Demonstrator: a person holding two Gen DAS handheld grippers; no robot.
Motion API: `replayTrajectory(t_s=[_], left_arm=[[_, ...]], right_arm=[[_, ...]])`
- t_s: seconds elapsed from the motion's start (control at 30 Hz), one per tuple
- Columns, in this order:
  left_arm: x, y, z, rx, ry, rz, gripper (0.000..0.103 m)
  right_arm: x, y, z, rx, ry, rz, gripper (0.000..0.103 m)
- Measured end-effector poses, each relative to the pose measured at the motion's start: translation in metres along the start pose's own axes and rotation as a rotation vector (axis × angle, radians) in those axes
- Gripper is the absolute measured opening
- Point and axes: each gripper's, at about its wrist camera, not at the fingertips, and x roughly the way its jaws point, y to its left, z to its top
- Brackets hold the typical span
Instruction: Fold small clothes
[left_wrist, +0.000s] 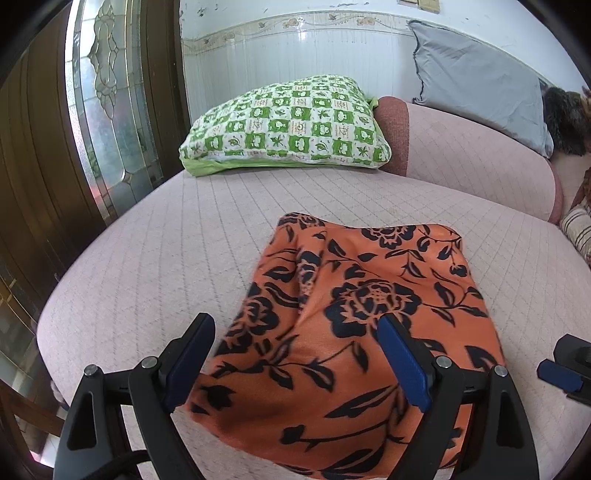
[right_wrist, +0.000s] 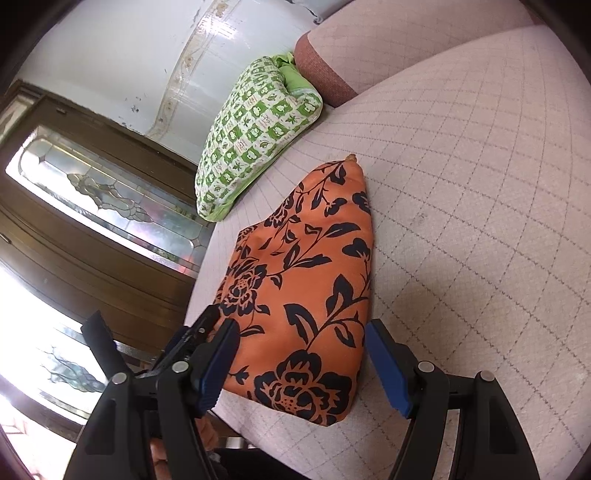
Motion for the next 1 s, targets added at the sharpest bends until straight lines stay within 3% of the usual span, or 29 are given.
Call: replayTrajectory(t_s=[0.23, 0.3, 0.37, 0.4, 0.47, 0.6, 0.7, 1.0], left_arm=[[0.0, 0.041, -0.003, -0.023, 0.006, 0.079, 0.09], [0.014, 0.05, -0.008, -0.005, 0.08, 0.111, 0.09], [0.027, 0.053, -0.015, 0.016, 0.151, 0.104, 0.09], [0.027, 0.055, -0.016, 0.011, 0.15, 0.09, 0.09], [0.022, 0.057, -0.013, 0.023, 0.128, 0.082, 0.09], [0.014, 0.059, -0.007, -0.008, 0.09, 0.054, 0.09], [0.01, 0.064, 0.003, -0.043, 0.062, 0.056, 0.09], [0.044, 0.074, 0.024, -0.247, 0.177, -0.055, 0.09]], right_arm=[[0.013, 0.025, -0.009, -0.117, -0.018, -0.04, 0.072], [0.029, 0.028, -0.013, -0.131, 0.036, -0.056, 0.071], [0.056, 0.028, -0.02, -0.16, 0.158, -0.119, 0.072], [0.062, 0.032, -0.023, -0.217, 0.162, -0.181, 0.072], [0.061, 0.037, -0.023, -0.244, 0.159, -0.187, 0.073], [0.046, 0.018, -0.01, -0.074, 0.117, -0.091, 0.073], [0.032, 0.003, 0.0, 0.002, 0.052, -0.074, 0.073], [0.044, -0.017, 0.028, 0.066, 0.036, -0.062, 0.073]])
